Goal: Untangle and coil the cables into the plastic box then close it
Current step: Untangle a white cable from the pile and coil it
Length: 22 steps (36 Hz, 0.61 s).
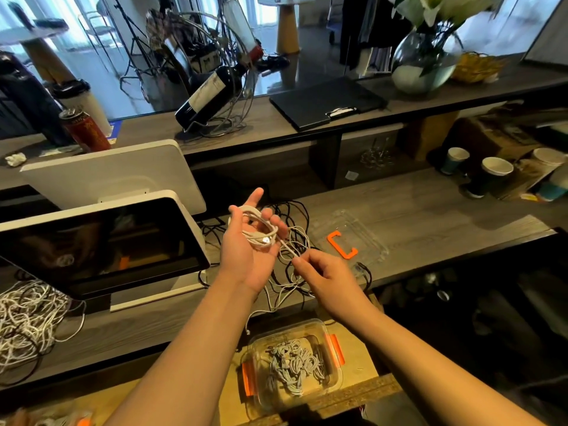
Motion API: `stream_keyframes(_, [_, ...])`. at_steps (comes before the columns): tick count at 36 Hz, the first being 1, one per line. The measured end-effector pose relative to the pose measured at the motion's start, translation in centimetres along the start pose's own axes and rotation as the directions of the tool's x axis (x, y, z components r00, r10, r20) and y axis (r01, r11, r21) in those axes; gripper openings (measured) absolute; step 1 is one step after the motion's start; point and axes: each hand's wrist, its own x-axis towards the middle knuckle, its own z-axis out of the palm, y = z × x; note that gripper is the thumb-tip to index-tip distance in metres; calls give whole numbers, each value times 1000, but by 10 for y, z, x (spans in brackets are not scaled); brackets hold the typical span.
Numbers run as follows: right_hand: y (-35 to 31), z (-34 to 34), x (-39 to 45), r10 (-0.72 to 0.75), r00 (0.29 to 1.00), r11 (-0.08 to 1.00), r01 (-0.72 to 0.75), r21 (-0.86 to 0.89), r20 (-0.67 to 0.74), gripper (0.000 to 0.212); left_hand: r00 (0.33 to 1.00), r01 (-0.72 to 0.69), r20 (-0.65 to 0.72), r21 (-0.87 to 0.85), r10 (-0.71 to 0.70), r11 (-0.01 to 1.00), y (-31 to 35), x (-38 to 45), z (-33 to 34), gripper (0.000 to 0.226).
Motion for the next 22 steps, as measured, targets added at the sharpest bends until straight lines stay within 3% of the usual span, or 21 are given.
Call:
stream_keyframes(3, [1, -1, -5, 45, 998, 997, -47, 55, 41, 25, 998, -45, -34, 7, 45, 999, 6, 6, -1, 49])
stream_keyframes(7, [-5, -3, -11, 69, 985, 991, -86, 102, 161, 24, 992, -88, -73, 137, 99, 987, 7, 11, -4, 52])
stream_keyframes(12, [-12, 1, -13, 82, 952, 994, -100, 47, 294, 19, 988, -119, -59, 291, 142, 949, 2, 13, -7, 54])
stream_keyframes(18, [-23, 0, -13, 73, 924, 997, -73, -17, 375, 20, 962, -183, -52, 606, 268, 774, -3, 15, -18, 53])
stream_keyframes(22, [-26, 0, -13, 67, 920, 995, -34, -92, 385, 25, 956, -149, -69, 726, 286, 671, -5, 17, -24, 51])
